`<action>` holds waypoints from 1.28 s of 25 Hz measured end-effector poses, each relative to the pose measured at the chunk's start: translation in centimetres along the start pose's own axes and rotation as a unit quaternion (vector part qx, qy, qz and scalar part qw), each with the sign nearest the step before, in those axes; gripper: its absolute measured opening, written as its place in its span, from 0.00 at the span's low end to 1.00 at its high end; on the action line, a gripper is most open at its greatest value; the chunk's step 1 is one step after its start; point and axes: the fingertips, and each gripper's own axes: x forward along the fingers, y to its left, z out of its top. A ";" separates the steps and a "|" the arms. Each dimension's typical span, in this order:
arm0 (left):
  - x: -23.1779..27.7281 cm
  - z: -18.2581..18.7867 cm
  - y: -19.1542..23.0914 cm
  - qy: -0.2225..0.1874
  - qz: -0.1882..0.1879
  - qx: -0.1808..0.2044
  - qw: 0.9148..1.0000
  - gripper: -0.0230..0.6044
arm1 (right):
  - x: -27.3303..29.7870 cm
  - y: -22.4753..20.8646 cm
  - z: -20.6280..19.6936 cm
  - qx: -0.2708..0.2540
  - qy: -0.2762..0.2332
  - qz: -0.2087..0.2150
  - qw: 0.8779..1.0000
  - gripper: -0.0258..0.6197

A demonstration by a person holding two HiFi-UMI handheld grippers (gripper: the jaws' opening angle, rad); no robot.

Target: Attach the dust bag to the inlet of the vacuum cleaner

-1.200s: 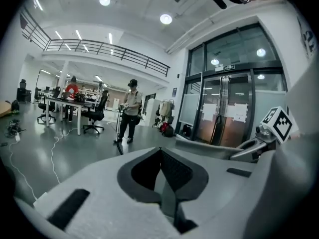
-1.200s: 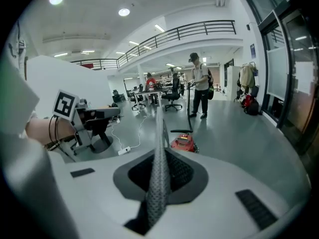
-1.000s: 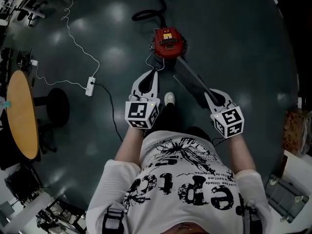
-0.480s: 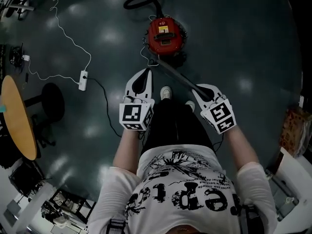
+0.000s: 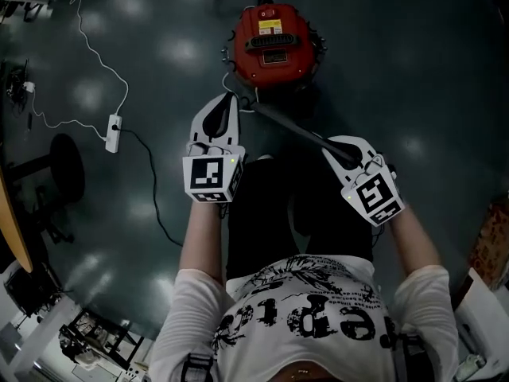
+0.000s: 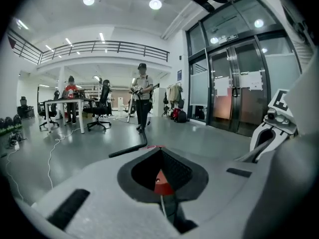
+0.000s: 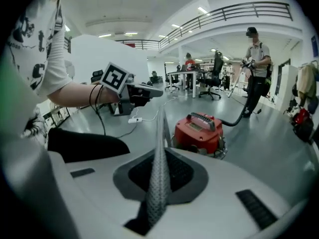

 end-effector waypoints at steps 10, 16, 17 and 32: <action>10.6 -7.1 1.3 -0.018 -0.021 0.151 0.988 0.09 | 8.8 -1.8 -10.4 -0.110 -0.008 0.014 0.994 0.08; 14.1 -8.1 0.5 0.035 -0.046 0.230 0.971 0.30 | 9.1 -1.1 -10.3 -0.102 -0.019 0.044 0.994 0.08; 14.8 -8.3 0.6 0.043 -0.049 0.258 0.964 0.32 | 9.2 -1.1 -10.2 -0.106 -0.020 0.049 0.993 0.08; 22.5 -8.6 -1.8 0.090 -0.192 0.410 0.887 0.32 | 10.0 -2.6 -10.3 -0.130 -0.038 0.052 0.989 0.08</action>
